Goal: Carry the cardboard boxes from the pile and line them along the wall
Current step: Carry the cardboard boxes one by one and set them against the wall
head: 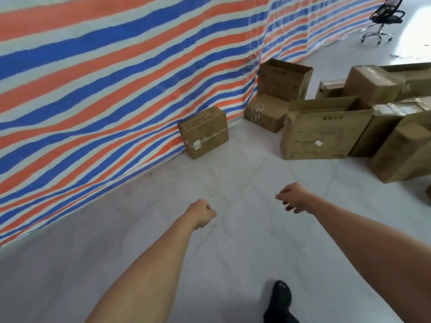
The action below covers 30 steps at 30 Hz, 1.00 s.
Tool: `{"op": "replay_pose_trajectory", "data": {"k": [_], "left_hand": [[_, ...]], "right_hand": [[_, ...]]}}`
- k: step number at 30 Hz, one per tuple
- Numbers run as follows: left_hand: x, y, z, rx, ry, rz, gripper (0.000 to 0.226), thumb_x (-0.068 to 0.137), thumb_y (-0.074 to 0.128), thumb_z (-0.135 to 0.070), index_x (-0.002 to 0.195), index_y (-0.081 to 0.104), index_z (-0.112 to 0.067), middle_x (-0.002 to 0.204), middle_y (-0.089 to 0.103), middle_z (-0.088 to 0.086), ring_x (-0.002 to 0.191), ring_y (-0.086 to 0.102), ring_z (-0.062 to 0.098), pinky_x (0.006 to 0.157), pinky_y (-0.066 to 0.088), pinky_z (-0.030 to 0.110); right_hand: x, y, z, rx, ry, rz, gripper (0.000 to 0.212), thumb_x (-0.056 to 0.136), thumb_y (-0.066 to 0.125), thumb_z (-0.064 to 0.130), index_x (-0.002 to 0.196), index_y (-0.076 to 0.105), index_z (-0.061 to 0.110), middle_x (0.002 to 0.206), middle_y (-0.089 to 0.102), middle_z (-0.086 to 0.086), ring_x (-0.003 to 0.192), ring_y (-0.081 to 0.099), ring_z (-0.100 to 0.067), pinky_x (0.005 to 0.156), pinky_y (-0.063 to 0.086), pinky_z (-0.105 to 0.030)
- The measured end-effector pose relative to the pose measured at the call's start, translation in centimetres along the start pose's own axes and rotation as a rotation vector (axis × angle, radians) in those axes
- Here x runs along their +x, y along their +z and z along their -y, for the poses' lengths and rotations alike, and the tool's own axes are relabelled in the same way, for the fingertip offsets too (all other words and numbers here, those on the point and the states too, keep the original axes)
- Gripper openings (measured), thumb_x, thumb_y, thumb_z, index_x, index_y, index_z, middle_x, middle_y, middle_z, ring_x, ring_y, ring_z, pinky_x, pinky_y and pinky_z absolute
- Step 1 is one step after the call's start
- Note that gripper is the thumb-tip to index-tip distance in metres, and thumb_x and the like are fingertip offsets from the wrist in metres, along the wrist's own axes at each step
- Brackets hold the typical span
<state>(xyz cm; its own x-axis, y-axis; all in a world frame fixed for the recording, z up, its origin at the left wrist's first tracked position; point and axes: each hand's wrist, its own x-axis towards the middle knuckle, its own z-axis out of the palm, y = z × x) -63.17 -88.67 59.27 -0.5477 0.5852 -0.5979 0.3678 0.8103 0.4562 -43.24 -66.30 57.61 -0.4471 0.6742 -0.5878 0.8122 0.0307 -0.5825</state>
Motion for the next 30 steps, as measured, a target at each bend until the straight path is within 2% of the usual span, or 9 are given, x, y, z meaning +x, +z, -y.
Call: {"op": "replay_pose_trajectory", "data": {"k": [3,7,11,14,18,21,25,28,30], "left_hand": [[5.9,-1.6,-2.7,0.028,-0.030,0.045,0.017,0.095,0.054,-0.030,0.096,0.055,-0.013,0.098,0.063,0.014,0.081,0.061,0.027,0.070,0.046,0.031],[15.5,-5.3,-7.3,0.027,-0.091,0.071,0.030,0.096,0.054,-0.032,0.111,0.058,-0.007,0.112,0.065,0.018,0.098,0.067,0.030,0.081,0.053,0.037],[23.3,-10.1,-12.4,-0.041,-0.068,0.025,0.024,0.098,0.053,-0.032,0.110,0.059,-0.012,0.110,0.064,0.013,0.100,0.065,0.028,0.088,0.053,0.039],[28.7,-13.7,-15.0,-0.160,-0.042,0.001,0.019,0.099,0.053,-0.031,0.109,0.058,-0.016,0.105,0.061,0.005,0.096,0.062,0.022,0.085,0.051,0.034],[35.7,-17.7,-14.6,-0.218,-0.146,0.010,0.020,0.099,0.052,-0.031,0.107,0.056,-0.013,0.110,0.064,0.013,0.099,0.065,0.027,0.086,0.054,0.038],[42.4,-20.9,-13.1,-0.259,-0.237,0.030,0.028,0.099,0.052,-0.031,0.113,0.058,-0.008,0.111,0.065,0.016,0.098,0.067,0.029,0.088,0.054,0.040],[52.2,-26.6,-12.1,-0.297,-0.265,0.020,0.032,0.099,0.051,-0.029,0.116,0.058,-0.003,0.112,0.064,0.018,0.098,0.066,0.030,0.089,0.054,0.040],[58.3,-32.0,-12.6,-0.339,-0.249,0.016,0.029,0.099,0.051,-0.030,0.114,0.058,-0.007,0.109,0.063,0.015,0.096,0.065,0.027,0.091,0.055,0.039],[61.5,-35.5,-13.5,-0.369,-0.255,-0.036,0.026,0.099,0.051,-0.031,0.110,0.059,-0.009,0.107,0.063,0.015,0.096,0.064,0.027,0.091,0.055,0.040]], "right_hand": [[6.5,-2.2,1.4,-0.019,0.024,0.022,0.030,0.093,0.066,0.027,0.114,0.064,0.005,0.093,0.065,-0.011,0.072,0.066,-0.023,0.067,0.051,-0.033],[17.6,-6.4,5.5,-0.014,0.048,0.052,0.032,0.093,0.066,0.027,0.115,0.063,0.004,0.097,0.065,-0.013,0.072,0.065,-0.024,0.067,0.051,-0.033],[26.3,-11.4,12.1,-0.066,0.043,0.055,0.034,0.093,0.066,0.026,0.116,0.062,0.002,0.092,0.063,-0.012,0.064,0.063,-0.021,0.060,0.049,-0.029],[33.3,-14.1,19.0,-0.128,-0.032,0.011,0.032,0.092,0.067,0.027,0.113,0.062,0.003,0.092,0.065,-0.014,0.067,0.065,-0.024,0.063,0.052,-0.032],[41.6,-13.5,27.2,-0.256,-0.118,0.075,0.029,0.093,0.066,0.029,0.110,0.065,0.006,0.092,0.068,-0.011,0.071,0.067,-0.023,0.061,0.053,-0.030],[48.4,-11.9,31.9,-0.349,-0.150,0.138,0.029,0.093,0.065,0.031,0.110,0.064,0.007,0.093,0.068,-0.009,0.075,0.069,-0.022,0.063,0.054,-0.031],[57.3,-10.9,37.1,-0.448,-0.103,0.186,0.033,0.093,0.065,0.032,0.112,0.065,0.006,0.091,0.068,-0.009,0.076,0.070,-0.023,0.059,0.053,-0.030],[62.6,-11.4,42.1,-0.502,-0.066,0.218,0.035,0.093,0.065,0.032,0.114,0.064,0.004,0.089,0.065,-0.009,0.072,0.067,-0.022,0.058,0.049,-0.028],[65.6,-11.8,45.8,-0.516,-0.104,0.199,0.035,0.094,0.064,0.031,0.113,0.064,0.001,0.089,0.065,-0.011,0.072,0.065,-0.023,0.057,0.048,-0.027]]}}
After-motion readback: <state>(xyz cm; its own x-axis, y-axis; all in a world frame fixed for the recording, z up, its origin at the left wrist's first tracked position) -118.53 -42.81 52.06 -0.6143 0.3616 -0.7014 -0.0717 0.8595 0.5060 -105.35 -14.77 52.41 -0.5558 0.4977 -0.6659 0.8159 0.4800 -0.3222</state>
